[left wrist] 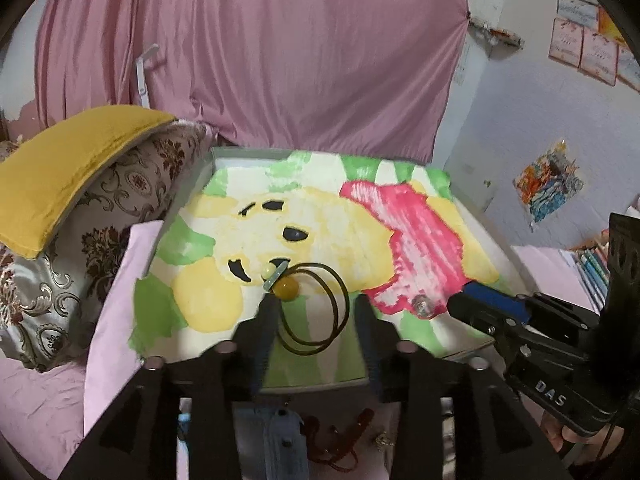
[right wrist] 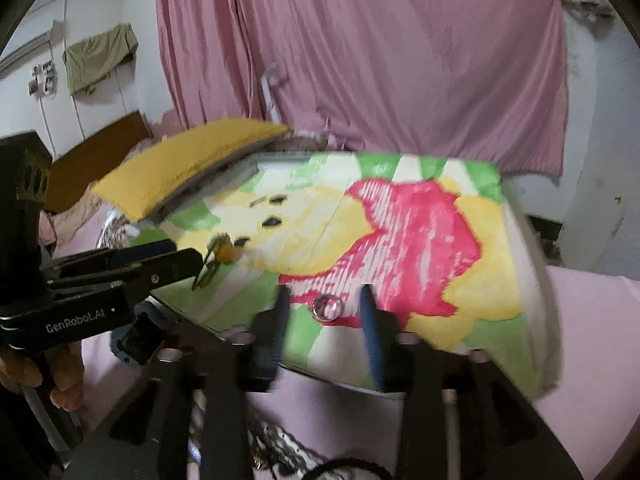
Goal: Organize jewelry
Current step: 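Carry the cord and ring into the painted tray while both tools open to release, then grasp the beige clip with the left tool while the right grasps the black hair tie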
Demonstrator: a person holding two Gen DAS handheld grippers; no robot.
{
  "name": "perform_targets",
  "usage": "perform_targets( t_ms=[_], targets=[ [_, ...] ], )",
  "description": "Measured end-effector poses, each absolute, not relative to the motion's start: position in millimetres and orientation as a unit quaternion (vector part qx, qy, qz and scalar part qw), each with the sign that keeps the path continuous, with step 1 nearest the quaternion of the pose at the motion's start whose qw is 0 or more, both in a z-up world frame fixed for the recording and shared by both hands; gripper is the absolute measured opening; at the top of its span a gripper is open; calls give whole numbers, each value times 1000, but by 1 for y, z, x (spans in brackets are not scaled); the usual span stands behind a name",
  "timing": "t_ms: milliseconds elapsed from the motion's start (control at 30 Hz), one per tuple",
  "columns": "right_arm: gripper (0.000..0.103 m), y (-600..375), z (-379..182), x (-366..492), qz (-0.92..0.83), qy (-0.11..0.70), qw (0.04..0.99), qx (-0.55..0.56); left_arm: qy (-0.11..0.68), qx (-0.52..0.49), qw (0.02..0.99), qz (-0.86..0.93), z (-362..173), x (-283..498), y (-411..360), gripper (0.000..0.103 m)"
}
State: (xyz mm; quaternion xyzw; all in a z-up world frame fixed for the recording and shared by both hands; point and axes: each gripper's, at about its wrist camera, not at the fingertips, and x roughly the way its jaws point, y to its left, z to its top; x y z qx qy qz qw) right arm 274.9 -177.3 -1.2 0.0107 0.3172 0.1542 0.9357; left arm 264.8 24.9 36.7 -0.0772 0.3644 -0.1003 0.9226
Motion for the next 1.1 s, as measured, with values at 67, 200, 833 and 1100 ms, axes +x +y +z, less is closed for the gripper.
perform_targets(
  t_ms=[67, 200, 833, 1100],
  targets=[
    [43, -182, 5, 264, 142, 298, 944, 10, 345, -78, 931, -96, 42, 256, 25, 56],
    [61, -191, 15, 239, 123, 256, 959, 15, 295, -79, 949, -79, 54, 232, 26, 74],
    [100, -223, 22, 159, 72, 190, 979, -16, 194, -61, 978, -41, 65, 146, 14, 102],
    [100, -234, 12, 159, 91, 242, 966, -20, 234, -65, 968, -66, 49, 129, 12, 102]
  ],
)
